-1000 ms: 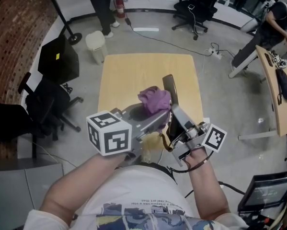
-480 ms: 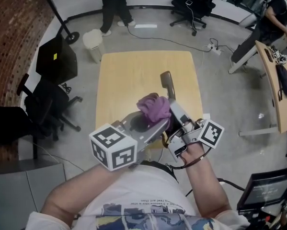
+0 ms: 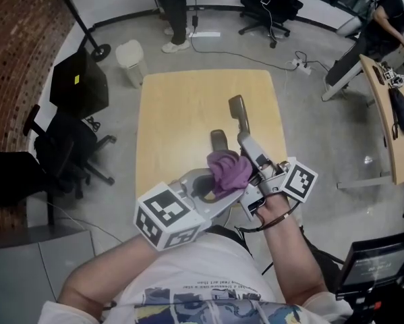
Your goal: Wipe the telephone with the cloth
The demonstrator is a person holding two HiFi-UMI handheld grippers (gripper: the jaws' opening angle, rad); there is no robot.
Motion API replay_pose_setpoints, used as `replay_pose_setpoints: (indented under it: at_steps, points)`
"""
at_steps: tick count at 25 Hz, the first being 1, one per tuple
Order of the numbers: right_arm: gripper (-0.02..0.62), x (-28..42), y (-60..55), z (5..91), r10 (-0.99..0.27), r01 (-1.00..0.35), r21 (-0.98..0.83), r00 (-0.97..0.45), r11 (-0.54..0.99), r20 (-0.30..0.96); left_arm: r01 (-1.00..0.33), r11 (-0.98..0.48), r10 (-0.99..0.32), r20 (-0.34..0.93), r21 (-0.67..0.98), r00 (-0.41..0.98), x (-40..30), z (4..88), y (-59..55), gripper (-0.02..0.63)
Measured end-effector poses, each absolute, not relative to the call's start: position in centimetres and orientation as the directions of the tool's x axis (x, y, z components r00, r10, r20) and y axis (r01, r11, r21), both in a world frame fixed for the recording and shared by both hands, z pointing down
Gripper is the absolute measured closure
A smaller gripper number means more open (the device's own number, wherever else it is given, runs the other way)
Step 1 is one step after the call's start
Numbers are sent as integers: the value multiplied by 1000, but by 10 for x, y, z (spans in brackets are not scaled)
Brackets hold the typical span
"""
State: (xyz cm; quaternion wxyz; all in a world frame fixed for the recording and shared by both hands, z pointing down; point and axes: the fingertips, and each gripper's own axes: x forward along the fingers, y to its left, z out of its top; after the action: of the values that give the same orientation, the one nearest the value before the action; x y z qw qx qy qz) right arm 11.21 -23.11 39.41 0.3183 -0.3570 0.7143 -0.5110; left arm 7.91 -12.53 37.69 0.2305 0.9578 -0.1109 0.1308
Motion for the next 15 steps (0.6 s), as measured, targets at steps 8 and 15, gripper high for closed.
replay_pose_setpoints:
  at_steps: [8,15]
  points:
    - [353,107,-227,395,-825,-244,-941,-563,235,-60,-210,-886,-63,342,414,938,74,387,-108,459]
    - [353,102,-220,397,-822,-402,-879,-569,254,23,-231,-850,-86,308,474,947,43,391,-109,459]
